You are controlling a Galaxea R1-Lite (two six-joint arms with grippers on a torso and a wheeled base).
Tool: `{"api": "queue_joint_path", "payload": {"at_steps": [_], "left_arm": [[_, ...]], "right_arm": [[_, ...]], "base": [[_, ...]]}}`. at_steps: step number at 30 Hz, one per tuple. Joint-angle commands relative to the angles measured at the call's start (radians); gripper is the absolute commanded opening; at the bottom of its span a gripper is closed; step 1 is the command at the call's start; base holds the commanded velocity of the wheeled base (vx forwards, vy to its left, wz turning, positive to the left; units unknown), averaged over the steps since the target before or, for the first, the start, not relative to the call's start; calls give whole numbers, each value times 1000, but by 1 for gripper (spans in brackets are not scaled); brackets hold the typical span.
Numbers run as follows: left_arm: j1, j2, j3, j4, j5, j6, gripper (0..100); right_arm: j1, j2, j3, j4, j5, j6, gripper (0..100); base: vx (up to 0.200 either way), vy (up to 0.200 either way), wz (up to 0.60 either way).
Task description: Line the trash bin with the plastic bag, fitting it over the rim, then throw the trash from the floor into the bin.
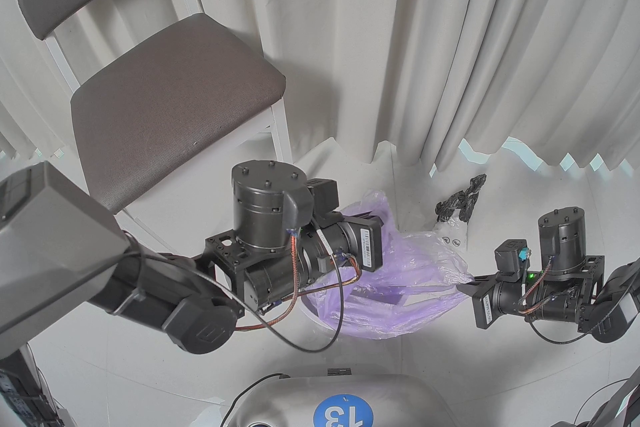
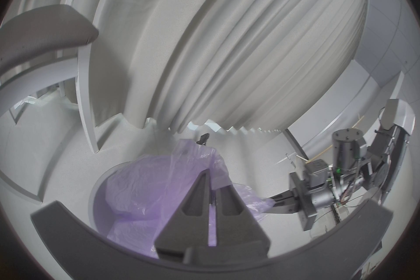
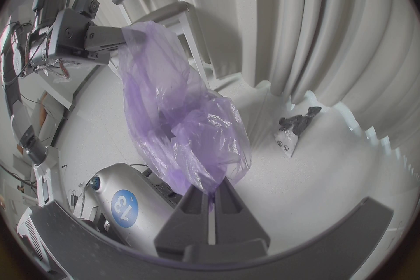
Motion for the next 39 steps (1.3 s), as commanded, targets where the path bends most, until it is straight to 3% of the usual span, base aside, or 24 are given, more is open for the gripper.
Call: {"api": "queue_joint_path", "payload": {"at_steps": [1,5,18,23,31,39], "left_arm": [[84,95,-38,6,-13,-1,0],[136,75,-24,15,-33,-10,0],[311,15,73,31,-40,-24,0],[362,1,125,37,-57,-7,0],[458,-2,217,21,-114,124,0],[526,-30,278,21,-169,214,0]], "right_arm": [[-40,91,-11,-46,14,15,0],[-82,124,-26,-71,18,73,0],[-224,147,-34,-66,18,76,0],[-240,148,-36,-68,17,78,0],[-244,150,-28,-62,3,73,0],[-298,145,-59,-2,1,15,0]], "base": [[0,0,0],[0,0,0],[0,0,0],[0,0,0],[0,0,0],[0,0,0]]}}
